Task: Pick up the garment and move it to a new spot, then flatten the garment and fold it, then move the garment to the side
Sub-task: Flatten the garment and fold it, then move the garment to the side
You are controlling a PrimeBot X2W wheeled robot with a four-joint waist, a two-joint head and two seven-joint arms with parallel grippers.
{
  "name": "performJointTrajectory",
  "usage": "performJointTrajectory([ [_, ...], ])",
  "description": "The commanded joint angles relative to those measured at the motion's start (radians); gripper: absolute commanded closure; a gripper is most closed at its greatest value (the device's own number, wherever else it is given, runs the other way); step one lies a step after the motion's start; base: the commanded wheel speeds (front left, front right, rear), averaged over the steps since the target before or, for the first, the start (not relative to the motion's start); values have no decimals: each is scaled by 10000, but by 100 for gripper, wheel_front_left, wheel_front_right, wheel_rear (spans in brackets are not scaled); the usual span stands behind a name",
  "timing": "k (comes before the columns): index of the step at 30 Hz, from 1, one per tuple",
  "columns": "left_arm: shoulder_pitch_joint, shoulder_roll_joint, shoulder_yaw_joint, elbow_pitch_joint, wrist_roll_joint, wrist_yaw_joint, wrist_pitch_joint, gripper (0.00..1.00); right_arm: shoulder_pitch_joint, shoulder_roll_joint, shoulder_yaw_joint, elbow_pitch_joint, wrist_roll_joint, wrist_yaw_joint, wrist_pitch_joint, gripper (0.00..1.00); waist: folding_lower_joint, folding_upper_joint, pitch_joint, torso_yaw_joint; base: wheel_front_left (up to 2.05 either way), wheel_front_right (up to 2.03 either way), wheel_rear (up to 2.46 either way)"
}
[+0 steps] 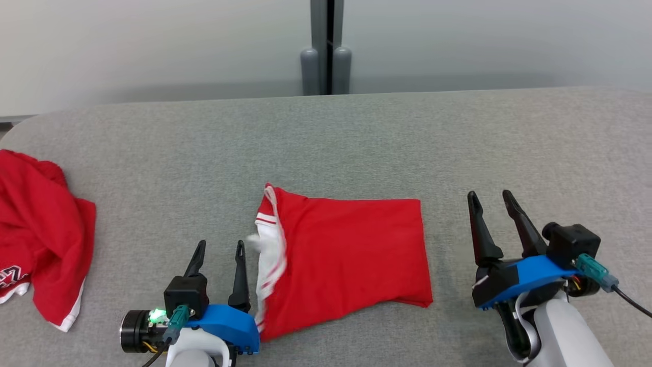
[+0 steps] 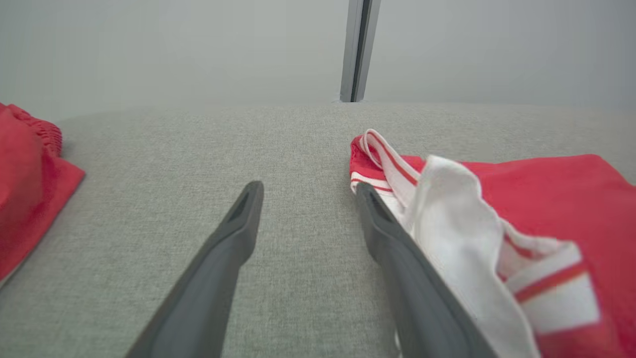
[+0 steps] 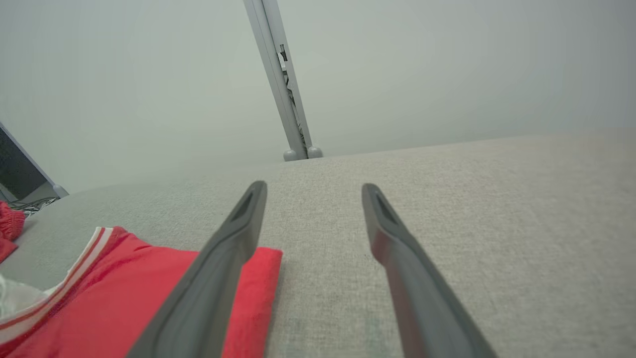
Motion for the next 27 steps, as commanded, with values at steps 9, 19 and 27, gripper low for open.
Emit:
performJointTrajectory([
  [9,318,103,320,-140,794,333,-46,0,1191,2,-491,-342,-793,-1,-43,0,1,1,-342,-390,0,0,0],
  [19,1262,126,587,-331,1087,395,-46,0,1969,3,-202,-13,-644,-1,-44,0,1,1,-1083,-583,0,0,0],
  [27,1226,72,600,-484,1134,301,-46,0,1883,5,-51,22,-555,-1,-45,0,1,1,-883,-481,0,0,0],
])
